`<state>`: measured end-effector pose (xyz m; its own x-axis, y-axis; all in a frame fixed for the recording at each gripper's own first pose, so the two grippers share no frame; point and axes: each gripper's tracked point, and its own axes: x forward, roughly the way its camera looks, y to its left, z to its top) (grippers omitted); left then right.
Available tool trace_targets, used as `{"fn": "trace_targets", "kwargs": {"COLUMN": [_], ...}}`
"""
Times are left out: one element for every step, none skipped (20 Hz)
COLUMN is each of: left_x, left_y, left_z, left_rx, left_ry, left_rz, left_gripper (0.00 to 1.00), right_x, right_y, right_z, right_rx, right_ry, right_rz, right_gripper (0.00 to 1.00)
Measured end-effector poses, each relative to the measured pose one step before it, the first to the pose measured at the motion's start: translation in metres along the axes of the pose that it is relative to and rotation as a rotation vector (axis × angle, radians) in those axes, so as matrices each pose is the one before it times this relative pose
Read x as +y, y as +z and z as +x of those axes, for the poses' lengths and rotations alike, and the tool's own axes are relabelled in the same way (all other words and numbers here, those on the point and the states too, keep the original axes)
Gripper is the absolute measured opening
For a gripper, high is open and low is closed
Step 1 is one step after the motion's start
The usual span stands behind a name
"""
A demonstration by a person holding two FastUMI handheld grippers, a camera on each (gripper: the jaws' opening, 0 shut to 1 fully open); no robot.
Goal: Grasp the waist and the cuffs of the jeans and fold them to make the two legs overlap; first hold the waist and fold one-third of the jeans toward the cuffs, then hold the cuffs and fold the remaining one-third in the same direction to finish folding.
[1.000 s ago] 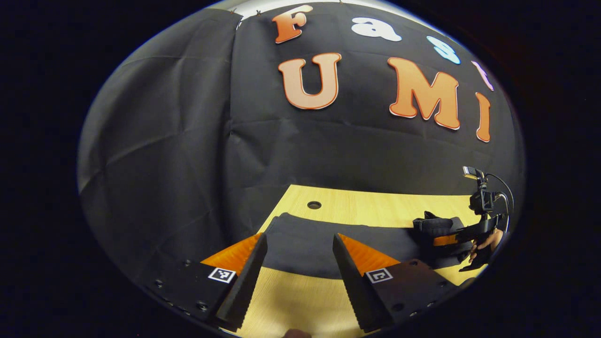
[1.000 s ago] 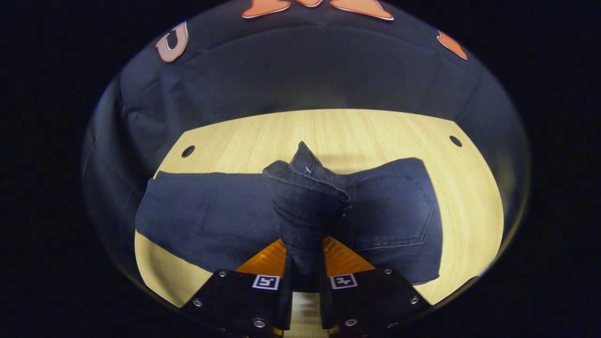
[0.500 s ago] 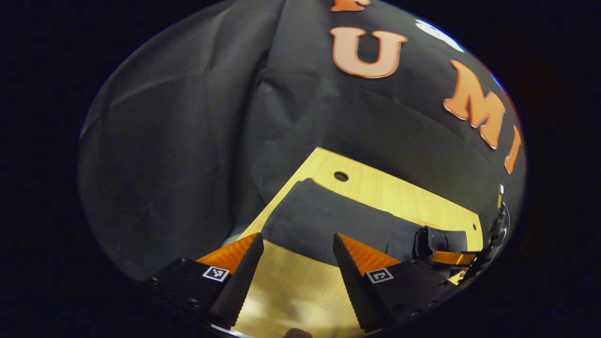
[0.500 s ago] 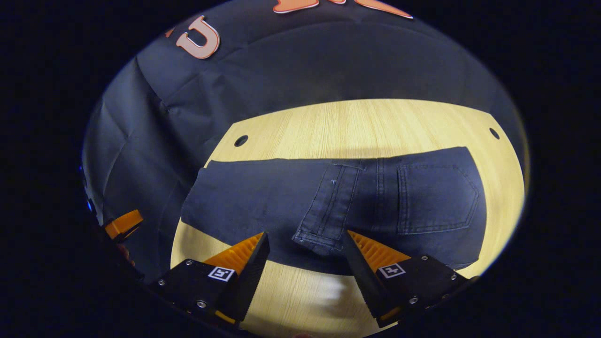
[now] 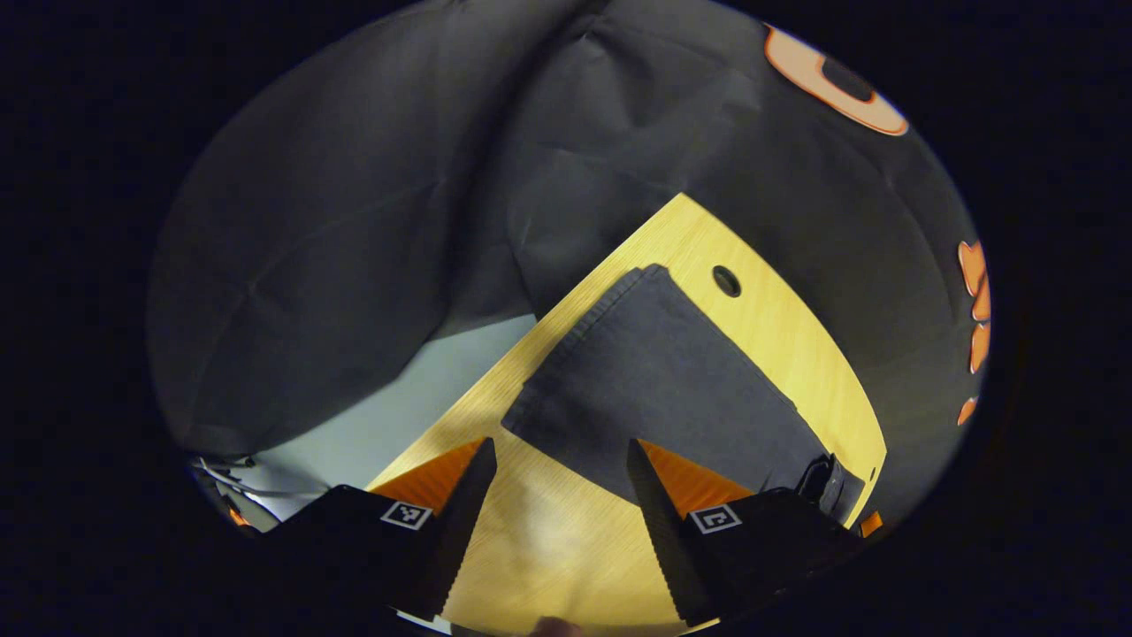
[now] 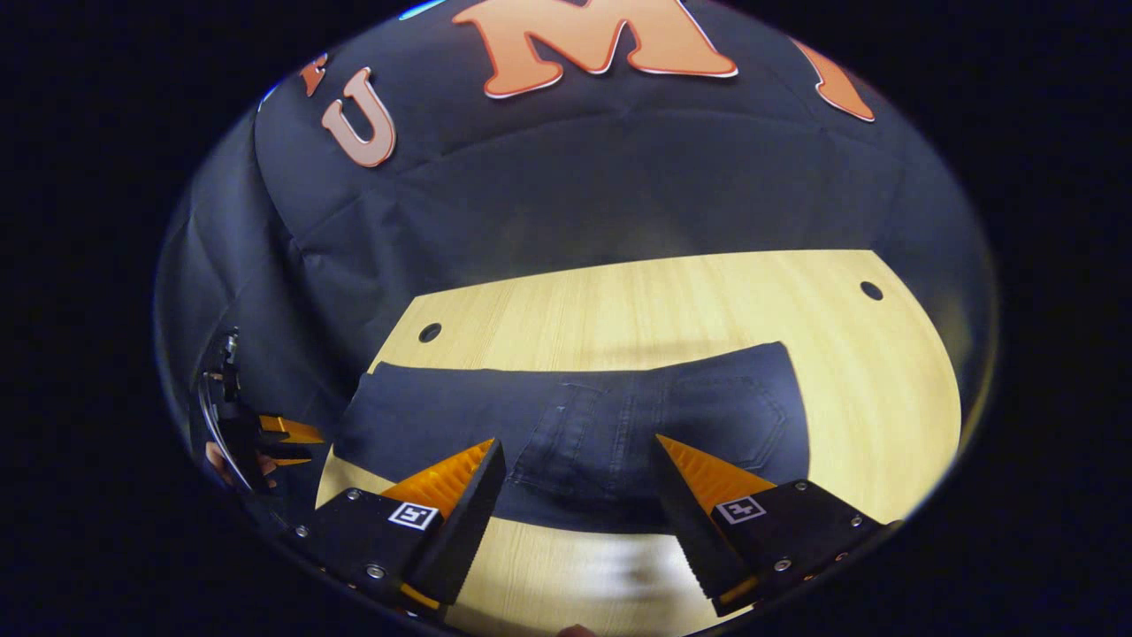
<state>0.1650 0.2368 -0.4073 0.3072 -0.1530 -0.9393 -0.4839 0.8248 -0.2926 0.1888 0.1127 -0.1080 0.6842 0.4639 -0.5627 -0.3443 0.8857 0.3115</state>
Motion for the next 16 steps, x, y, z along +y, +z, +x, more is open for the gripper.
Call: {"fn": "trace_targets", "kwargs": {"left_x": [0.00524, 0.00364, 0.00495, 0.00305, 0.00455, 0.00197, 0.00323, 0.00175, -0.00029, -0.00192, -0.00044, 0.00015, -0.00127, -0.00265, -0.00541, -0.01252], "left_y": [-0.00163, 0.00083, 0.0019, 0.00159, 0.00073, 0.00167, -0.00415, -0.0045, 0.0044, 0.00191, -0.00055, 0.00015, -0.00141, 0.00448, -0.00363, 0.00369], "left_z": [0.01014, 0.0072, 0.00321, 0.00698, 0.00222, 0.00436, 0.00351, 0.00224, 0.00118, -0.00067, 0.00094, 0.00119, 0.00013, 0.00121, 0.00079, 0.00093], "left_rx": [0.03704, 0.02095, 0.0155, 0.00639, 0.00524, -0.00096, 0.00556, 0.01224, -0.01553, 0.00142, -0.00701, 0.00014, -0.00306, -0.0109, -0.01256, -0.02465], "left_ry": [0.01505, 0.01212, 0.01844, 0.02089, 0.03659, 0.02157, 0.03339, 0.03763, 0.02599, 0.0187, 0.00868, 0.00351, -0.00013, -0.01486, -0.02652, -0.05348], "left_rz": [-0.0234, -0.00971, -0.00962, 0.00932, 0.00514, 0.00893, 0.00535, 0.01172, 0.00873, 0.00623, -0.00283, -0.0075, 0.00039, 0.01404, 0.02735, 0.03096], "left_gripper": [0.9, 0.9, 0.9, 0.9, 0.9, 0.9, 0.9, 0.9, 0.94, 0.88, 0.88, 0.89, 0.9, 0.9, 0.82, 0.61], "right_x": [-0.00595, -0.00347, -0.00414, -0.0041, -0.00254, -0.00274, -0.00237, 0.00026, -0.00165, 0.00166, -0.00018, 0.00163, -0.0002, -0.00006, -0.00001, -0.00085], "right_y": [0.00408, 0.003, 0.00364, 0.00229, 0.00238, 0.00172, 0.00083, -0.0005, 0.00053, -0.00135, -0.00101, -0.00113, -0.00015, 0.00066, -0.00024, -0.00026], "right_z": [-0.00329, -0.00451, -0.00403, -0.00381, -0.00172, -0.00248, -0.00216, -0.00005, -0.00019, -0.00003, -0.00032, 0.00088, -0.0007, 0.00012, -0.00004, -0.00086], "right_rx": [-0.01363, -0.01052, -0.01195, -0.00741, -0.00811, -0.00513, -0.00378, 0.00007, -0.00028, 0.00221, 0.00257, 0.00524, 0.0009, -0.00149, -0.00059, -0.00135], "right_ry": [-0.01227, -0.01409, -0.00874, -0.00899, -0.00425, -0.00474, -0.00405, -0.00306, -0.00617, 0.00061, -0.00098, 0.00612, -0.00215, 0.00043, 0.00042, -0.00073], "right_rz": [0.00192, 0.00082, 0.00695, 0.00535, 0.00668, 0.00175, 0.00257, 0.00152, -0.00026, 0.00136, 0.00033, 0.00216, 0.00076, 0.00028, -0.00089, -0.00109], "right_gripper": [0.99, 0.99, 0.99, 0.98, 0.98, 0.98, 0.98, 0.98, 0.98, 0.98, 0.98, 0.98, 0.98, 0.99, 0.99, 0.99]}}
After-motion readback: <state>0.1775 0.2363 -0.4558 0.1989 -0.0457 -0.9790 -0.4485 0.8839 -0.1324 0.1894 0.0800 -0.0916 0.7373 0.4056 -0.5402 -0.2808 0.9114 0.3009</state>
